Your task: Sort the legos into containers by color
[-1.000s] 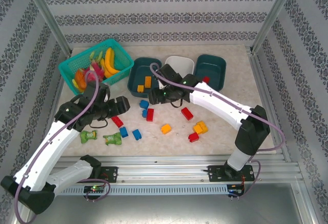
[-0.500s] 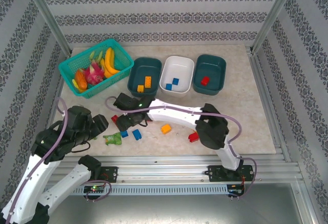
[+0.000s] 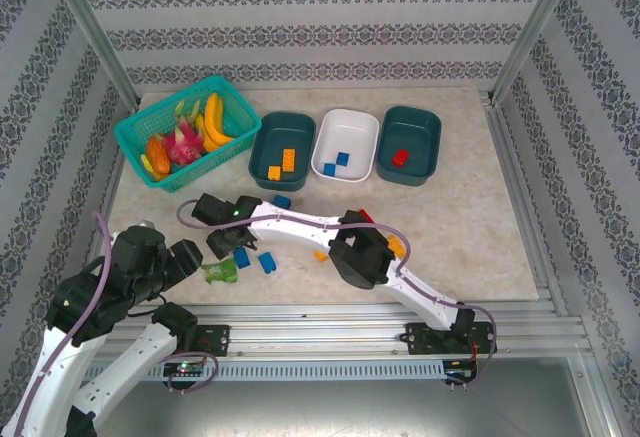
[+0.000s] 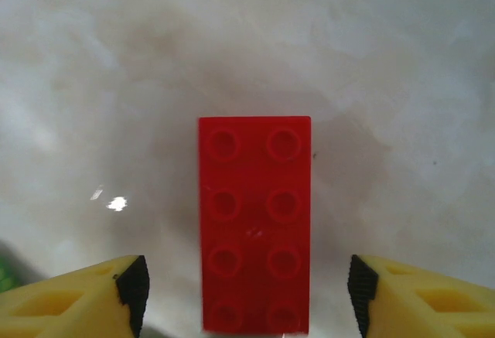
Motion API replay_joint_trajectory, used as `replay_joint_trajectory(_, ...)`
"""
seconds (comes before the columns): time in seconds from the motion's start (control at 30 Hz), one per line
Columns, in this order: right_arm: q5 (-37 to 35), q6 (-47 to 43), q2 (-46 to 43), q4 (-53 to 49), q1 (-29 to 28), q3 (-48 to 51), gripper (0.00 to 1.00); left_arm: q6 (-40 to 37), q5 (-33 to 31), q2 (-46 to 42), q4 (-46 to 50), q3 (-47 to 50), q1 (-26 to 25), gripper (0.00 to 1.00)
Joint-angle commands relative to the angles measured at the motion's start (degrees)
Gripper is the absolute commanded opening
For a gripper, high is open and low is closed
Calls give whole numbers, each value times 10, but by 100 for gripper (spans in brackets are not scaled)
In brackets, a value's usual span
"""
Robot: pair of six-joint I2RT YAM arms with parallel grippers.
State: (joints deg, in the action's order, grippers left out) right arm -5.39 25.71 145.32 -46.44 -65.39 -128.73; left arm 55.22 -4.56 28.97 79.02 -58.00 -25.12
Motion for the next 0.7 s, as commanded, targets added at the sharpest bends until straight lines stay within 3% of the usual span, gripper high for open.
replay_joint_trajectory(0.0, -33, 5, 28, -33, -1, -45, 63, -24, 4, -4, 29, -16, -5, 78)
replay_joint_trajectory(0.2, -41, 22, 47, -45, 6, -72, 38, -34, 12, -5, 33, -24, -5, 77)
replay_joint_trajectory(0.37, -51, 21, -3, -33, 17, -68, 23, -54, 45, 0, 4, -18, -5, 78)
replay_joint_trajectory(0.67, -47, 32, -204, -9, 83, 31, 19, -107, 148, 116, -168, -58, -5, 79)
